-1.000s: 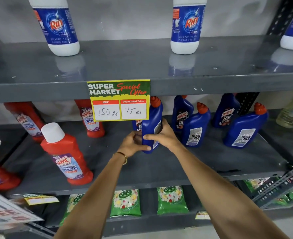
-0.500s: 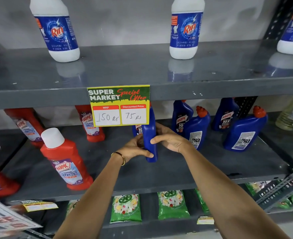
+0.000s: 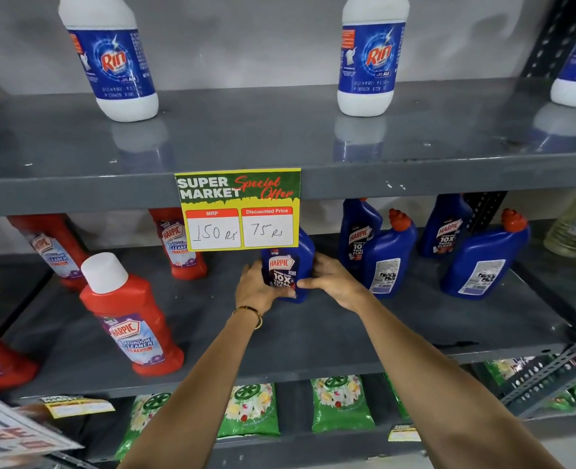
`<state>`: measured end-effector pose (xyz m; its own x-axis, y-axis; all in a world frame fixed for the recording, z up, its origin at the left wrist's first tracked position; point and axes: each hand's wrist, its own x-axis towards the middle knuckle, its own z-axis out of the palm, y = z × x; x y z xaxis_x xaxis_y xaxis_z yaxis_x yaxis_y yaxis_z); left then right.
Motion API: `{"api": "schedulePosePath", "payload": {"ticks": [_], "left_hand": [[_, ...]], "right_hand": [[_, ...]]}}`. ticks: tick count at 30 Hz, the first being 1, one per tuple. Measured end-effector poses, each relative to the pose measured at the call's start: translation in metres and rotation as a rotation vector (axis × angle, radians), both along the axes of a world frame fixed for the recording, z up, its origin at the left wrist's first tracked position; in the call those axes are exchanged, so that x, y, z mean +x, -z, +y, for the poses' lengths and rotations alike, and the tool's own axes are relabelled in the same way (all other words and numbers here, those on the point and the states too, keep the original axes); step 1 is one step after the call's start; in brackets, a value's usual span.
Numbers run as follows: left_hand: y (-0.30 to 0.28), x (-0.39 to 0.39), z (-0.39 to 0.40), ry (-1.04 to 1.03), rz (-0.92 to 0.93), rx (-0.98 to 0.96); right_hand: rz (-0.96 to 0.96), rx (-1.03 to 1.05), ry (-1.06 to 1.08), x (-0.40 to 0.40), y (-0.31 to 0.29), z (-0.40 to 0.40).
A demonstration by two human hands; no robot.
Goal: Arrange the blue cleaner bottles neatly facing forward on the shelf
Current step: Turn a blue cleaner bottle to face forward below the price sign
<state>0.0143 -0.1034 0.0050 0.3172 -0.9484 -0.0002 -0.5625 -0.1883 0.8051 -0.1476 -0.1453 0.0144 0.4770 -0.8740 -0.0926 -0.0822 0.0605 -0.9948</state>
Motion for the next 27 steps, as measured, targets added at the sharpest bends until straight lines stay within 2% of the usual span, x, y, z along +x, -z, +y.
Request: {"api": "schedulePosePath", "payload": {"ticks": [13,22,25,27], "left_hand": [[0.028,0.008,0.013,-0.063,0.053,0.026],[0.038,0.007,0.015,-0.129,0.053,0.054],[0.041,0.001,0.022,-0.222,0.088,0.070],[0.046,-0.006,0.033,-0.301,0.167,0.081]], "right_hand": [[0.124,0.026,0.025,0.008,0.025,0.002],[0.113,0.044,0.038,0.013,0.030,0.004],[0.170,0.055,0.115,0.006,0.032,0.005],[0.250,0.044,0.274,-0.004,0.036,0.006]]}}
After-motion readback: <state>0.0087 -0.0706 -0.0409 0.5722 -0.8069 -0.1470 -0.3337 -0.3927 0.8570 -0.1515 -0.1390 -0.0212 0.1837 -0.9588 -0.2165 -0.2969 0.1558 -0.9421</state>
